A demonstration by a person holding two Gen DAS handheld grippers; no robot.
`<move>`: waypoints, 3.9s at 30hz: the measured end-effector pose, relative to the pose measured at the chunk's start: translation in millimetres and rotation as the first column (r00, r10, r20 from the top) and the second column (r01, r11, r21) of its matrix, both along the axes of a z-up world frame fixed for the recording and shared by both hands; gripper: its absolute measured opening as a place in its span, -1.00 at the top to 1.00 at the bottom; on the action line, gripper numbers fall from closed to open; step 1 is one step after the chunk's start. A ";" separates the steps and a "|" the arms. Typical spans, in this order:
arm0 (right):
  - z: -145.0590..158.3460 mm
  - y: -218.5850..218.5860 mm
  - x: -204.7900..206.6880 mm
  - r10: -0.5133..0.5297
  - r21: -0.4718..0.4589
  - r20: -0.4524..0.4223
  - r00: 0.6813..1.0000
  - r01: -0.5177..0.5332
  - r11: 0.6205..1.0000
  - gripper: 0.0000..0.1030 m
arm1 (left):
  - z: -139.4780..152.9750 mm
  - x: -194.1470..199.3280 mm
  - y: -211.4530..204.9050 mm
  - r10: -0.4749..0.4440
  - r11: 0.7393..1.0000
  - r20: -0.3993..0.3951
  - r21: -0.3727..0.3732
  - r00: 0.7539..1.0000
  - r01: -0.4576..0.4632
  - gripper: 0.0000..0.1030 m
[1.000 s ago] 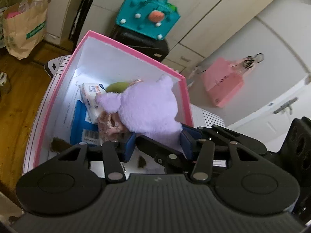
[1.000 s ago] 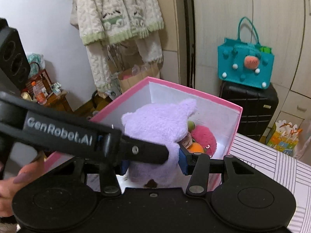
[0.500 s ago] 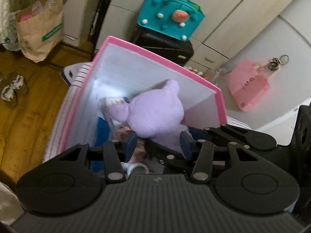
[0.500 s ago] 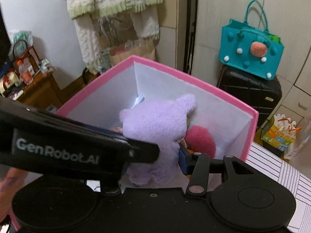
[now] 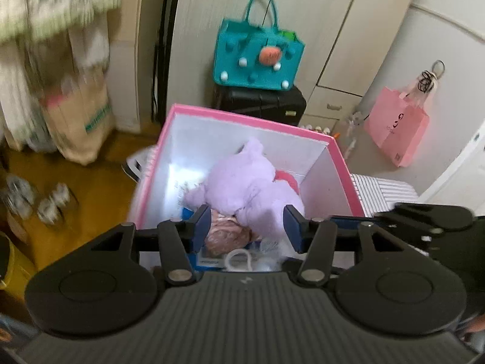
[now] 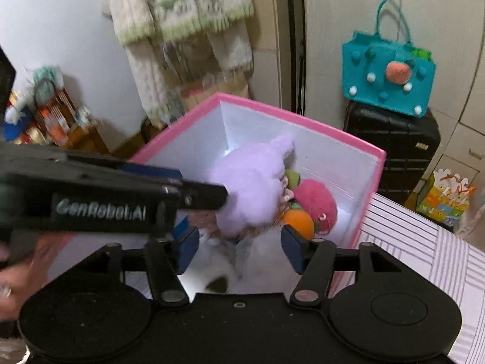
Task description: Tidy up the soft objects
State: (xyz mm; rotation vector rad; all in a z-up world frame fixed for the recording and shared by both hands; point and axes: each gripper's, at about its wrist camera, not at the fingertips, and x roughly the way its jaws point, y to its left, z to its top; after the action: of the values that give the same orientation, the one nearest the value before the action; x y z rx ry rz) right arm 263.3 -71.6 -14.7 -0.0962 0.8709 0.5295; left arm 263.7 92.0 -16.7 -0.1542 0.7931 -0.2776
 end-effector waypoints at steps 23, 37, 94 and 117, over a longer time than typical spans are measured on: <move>52.8 -60.2 -136.3 -0.159 -0.004 0.228 0.961 0.164 0.986 -0.89 | 51.0 -114.0 -28.0 -0.043 0.977 0.167 0.215 0.985 0.007 -1.00; 67.4 -76.4 -228.2 -0.251 -0.018 0.359 0.899 0.275 0.961 -0.89 | 53.5 -179.2 -49.9 -0.012 0.944 0.137 0.328 0.990 -0.034 -1.00; 31.1 -98.9 -281.7 -0.524 0.101 0.401 0.752 0.532 0.841 -0.90 | 23.3 -236.4 -53.7 0.051 0.973 0.321 0.199 0.946 -0.120 -1.00; 22.3 -104.8 -283.7 -0.535 0.045 0.404 0.742 0.568 0.822 -0.90 | 22.1 -239.1 -58.7 0.036 0.964 0.313 0.240 0.949 -0.116 -1.00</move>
State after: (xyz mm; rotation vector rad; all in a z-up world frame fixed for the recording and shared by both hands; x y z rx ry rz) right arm -20.4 -176.4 7.6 -0.0136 0.4744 -0.0969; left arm 24.6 33.3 5.4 0.1005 0.5059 -0.1185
